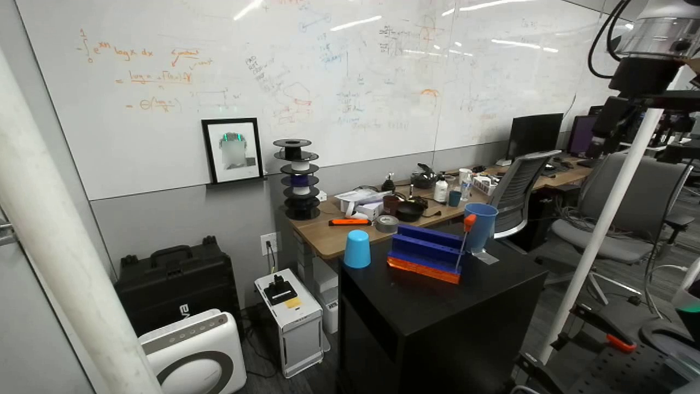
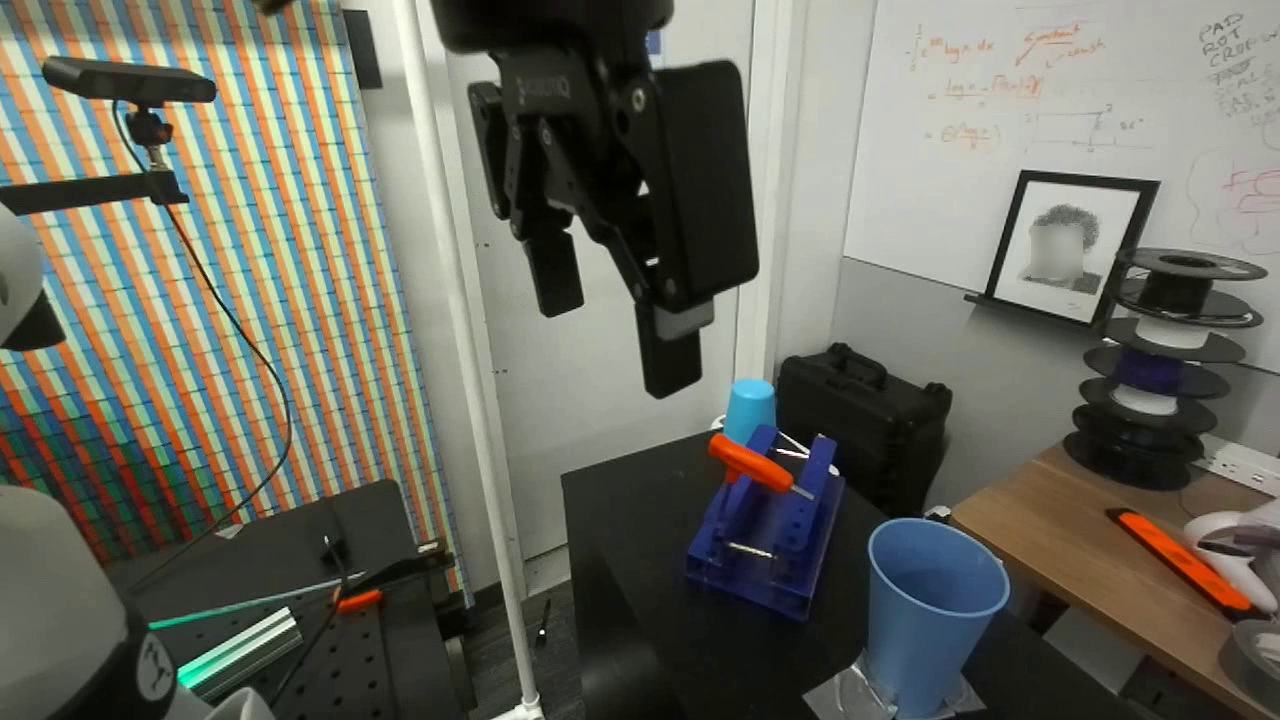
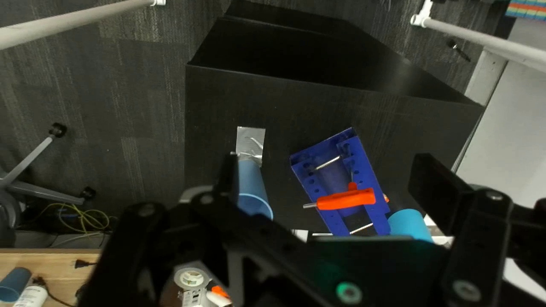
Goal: Remove the wrench from the toolbox and place it in the blue cup on the right
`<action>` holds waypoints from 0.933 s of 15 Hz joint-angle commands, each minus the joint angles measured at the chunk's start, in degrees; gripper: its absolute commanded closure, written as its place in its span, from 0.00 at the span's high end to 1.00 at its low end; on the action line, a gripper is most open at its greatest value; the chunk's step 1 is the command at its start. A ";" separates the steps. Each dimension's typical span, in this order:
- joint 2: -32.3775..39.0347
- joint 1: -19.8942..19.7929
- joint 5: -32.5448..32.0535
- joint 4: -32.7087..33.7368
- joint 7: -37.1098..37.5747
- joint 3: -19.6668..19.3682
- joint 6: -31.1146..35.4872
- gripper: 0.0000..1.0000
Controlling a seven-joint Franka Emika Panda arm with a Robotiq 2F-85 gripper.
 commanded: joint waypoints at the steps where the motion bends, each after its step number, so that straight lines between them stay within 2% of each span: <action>1: 8.12 1.76 3.29 0.27 10.99 5.76 9.87 1.00; 4: 16.39 2.92 7.09 0.88 21.86 11.34 19.51 1.00; 7: 23.54 1.23 8.31 0.98 34.04 17.05 29.09 1.00; 11: 31.62 -1.97 6.09 0.66 49.52 22.85 37.96 1.00; 14: 37.04 -4.17 3.53 0.77 56.84 24.85 42.28 1.00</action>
